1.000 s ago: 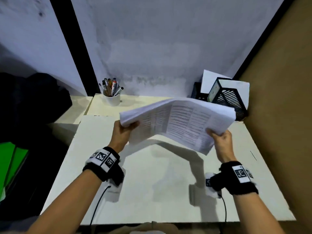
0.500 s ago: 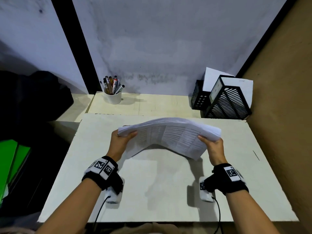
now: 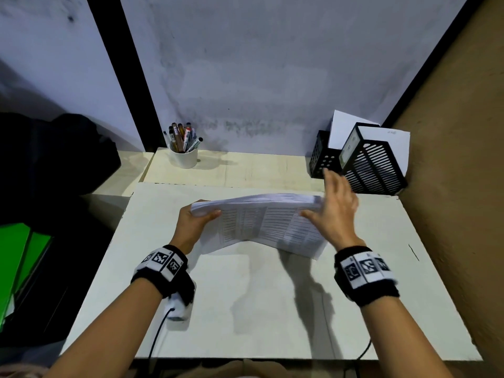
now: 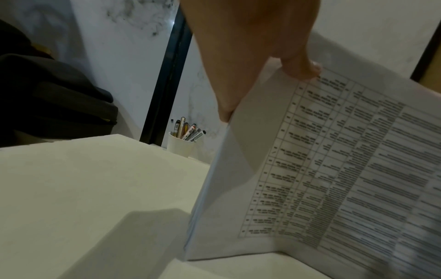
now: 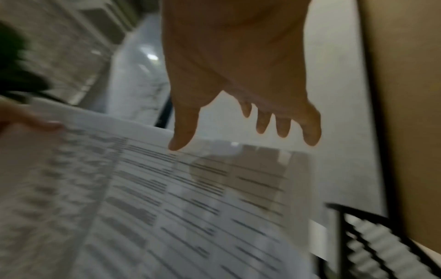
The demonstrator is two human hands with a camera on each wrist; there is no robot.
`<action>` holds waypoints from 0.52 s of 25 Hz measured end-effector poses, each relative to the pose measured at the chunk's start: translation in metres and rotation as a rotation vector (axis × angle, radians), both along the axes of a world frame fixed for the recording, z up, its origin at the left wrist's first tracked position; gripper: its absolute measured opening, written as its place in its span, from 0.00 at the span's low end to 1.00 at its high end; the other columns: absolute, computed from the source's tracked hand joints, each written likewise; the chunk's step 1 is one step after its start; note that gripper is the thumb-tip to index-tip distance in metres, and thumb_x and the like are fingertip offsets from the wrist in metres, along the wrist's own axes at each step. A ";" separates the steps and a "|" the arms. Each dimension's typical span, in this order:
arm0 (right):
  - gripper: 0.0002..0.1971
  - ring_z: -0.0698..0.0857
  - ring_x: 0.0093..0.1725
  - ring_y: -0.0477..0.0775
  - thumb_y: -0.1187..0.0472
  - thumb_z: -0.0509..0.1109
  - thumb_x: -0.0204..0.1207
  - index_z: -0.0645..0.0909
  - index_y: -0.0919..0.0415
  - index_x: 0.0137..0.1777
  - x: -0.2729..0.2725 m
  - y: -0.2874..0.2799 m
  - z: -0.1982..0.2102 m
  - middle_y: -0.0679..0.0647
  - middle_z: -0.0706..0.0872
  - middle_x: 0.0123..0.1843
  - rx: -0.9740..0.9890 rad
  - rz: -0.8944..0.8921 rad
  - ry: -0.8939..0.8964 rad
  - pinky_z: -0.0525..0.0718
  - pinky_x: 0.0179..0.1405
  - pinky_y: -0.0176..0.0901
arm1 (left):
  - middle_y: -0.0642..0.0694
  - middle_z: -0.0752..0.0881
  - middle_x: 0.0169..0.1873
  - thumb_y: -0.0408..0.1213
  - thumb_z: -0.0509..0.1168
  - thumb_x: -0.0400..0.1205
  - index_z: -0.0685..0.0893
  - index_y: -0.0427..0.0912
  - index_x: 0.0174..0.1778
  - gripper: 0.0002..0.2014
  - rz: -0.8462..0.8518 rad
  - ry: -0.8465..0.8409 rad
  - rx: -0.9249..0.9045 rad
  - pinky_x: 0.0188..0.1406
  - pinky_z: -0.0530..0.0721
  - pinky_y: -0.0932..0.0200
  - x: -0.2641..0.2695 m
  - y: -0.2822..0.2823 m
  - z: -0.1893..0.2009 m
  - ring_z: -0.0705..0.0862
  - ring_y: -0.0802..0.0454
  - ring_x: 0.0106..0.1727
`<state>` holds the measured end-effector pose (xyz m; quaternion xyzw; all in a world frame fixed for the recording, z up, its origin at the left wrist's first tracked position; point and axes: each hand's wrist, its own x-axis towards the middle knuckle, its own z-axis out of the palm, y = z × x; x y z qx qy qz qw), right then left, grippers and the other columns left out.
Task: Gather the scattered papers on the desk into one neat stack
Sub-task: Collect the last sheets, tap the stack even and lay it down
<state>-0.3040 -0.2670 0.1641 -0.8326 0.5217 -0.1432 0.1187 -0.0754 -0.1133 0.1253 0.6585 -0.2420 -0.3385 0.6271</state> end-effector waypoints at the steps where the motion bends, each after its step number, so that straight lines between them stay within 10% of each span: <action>1: 0.52 0.48 0.84 0.59 0.45 0.77 0.65 0.46 0.53 0.82 0.016 0.006 0.003 0.55 0.52 0.85 -0.001 0.121 0.158 0.43 0.79 0.66 | 0.59 0.88 0.24 0.26 0.71 0.73 0.84 0.40 0.41 0.06 0.006 0.017 0.002 0.26 0.80 0.73 0.000 -0.001 0.001 0.84 0.66 0.27; 8: 0.43 0.52 0.83 0.62 0.46 0.69 0.74 0.48 0.55 0.82 0.064 0.009 0.009 0.58 0.57 0.83 0.013 0.355 0.404 0.46 0.76 0.74 | 0.49 0.88 0.31 0.26 0.70 0.74 0.83 0.35 0.46 0.07 -0.001 0.021 0.027 0.32 0.82 0.68 0.006 -0.008 0.003 0.85 0.63 0.28; 13: 0.26 0.75 0.70 0.62 0.55 0.67 0.77 0.66 0.58 0.73 0.082 0.008 0.009 0.58 0.78 0.70 0.036 0.501 0.424 0.66 0.68 0.61 | 0.52 0.87 0.28 0.25 0.69 0.74 0.83 0.35 0.44 0.05 0.005 0.023 0.019 0.27 0.80 0.72 0.007 -0.012 0.004 0.84 0.66 0.26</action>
